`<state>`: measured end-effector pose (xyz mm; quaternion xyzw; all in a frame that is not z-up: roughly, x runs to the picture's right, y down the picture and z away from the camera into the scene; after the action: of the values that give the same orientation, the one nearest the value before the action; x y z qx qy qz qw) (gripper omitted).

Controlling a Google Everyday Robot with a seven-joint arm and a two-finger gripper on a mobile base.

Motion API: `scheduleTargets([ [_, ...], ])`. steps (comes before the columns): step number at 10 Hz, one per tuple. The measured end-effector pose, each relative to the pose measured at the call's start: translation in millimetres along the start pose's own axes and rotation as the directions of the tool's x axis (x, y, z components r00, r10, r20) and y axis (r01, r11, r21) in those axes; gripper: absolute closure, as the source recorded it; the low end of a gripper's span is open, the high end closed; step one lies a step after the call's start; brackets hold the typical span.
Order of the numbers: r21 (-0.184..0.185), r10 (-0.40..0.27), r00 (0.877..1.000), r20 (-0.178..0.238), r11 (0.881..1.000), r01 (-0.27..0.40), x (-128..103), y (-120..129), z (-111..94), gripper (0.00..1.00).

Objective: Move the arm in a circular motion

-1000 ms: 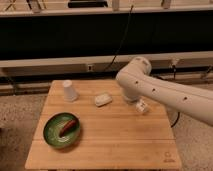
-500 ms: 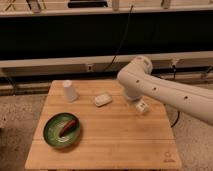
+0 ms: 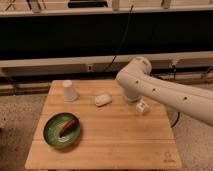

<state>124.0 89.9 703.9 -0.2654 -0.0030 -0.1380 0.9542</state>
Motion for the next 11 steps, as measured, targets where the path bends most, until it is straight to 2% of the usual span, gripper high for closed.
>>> scheduleTargets([
  [2, 0.0, -0.003, 1.0, 0.0, 1.0, 0.003, 7, 0, 0, 0.96],
  [5, -0.004, -0.015, 1.0, 0.002, 1.0, 0.015, 5, -1, 1, 0.96],
  [8, -0.005, -0.012, 1.0, -0.001, 1.0, 0.012, 25, 1, 3, 0.96],
  [11, -0.008, -0.024, 1.0, 0.004, 1.0, 0.024, 18, 1, 3, 0.96],
])
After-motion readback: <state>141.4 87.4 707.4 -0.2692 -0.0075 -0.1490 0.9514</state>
